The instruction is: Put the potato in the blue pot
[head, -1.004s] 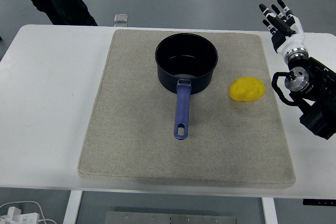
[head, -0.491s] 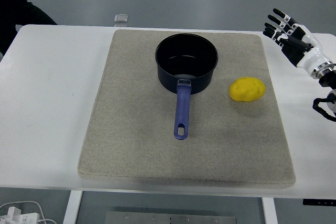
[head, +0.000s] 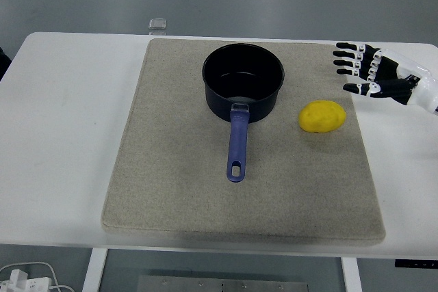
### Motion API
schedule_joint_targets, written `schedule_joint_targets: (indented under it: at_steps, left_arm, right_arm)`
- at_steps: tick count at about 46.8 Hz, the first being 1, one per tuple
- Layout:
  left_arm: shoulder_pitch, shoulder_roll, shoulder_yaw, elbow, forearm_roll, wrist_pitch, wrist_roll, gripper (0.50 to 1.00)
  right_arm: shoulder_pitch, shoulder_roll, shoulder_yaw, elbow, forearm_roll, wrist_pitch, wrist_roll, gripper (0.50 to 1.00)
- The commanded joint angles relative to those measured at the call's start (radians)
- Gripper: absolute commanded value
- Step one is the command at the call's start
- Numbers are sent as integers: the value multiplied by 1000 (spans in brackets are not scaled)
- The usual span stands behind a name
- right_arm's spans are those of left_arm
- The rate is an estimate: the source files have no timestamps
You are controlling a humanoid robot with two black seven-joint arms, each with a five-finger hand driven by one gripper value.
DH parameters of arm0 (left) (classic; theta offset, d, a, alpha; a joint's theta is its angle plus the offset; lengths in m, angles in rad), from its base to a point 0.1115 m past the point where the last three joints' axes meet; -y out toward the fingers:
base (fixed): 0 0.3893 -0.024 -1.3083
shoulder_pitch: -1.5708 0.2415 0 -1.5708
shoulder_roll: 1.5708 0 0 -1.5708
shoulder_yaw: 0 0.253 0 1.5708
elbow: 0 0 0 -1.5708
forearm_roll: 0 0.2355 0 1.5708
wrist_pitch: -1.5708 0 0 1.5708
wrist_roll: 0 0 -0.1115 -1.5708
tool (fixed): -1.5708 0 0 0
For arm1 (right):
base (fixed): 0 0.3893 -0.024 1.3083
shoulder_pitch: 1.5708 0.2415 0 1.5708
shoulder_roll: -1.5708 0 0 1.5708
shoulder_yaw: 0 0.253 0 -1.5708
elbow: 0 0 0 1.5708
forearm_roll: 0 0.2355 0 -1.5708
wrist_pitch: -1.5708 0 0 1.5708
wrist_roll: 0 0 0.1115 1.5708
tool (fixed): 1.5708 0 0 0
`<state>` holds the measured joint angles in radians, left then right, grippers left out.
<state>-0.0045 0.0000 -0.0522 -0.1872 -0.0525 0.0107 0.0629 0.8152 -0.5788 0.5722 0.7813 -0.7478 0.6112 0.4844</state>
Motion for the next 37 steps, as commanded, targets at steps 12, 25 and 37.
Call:
schedule_joint_targets:
  at_steps: [12, 25, 37]
  left_arm:
    - [0, 0, 0, 0, 0, 0, 0, 992]
    - [0, 0, 0, 0, 0, 0, 0, 992]
    - [0, 0, 0, 0, 0, 0, 0, 992]
  right_arm:
    - [-1, 16, -6, 115, -333, -240, 68, 926]
    - [-1, 27, -114, 115, -369, -367, 126, 926]
    - [-1, 23, -147, 93, -377, -386, 126, 926]
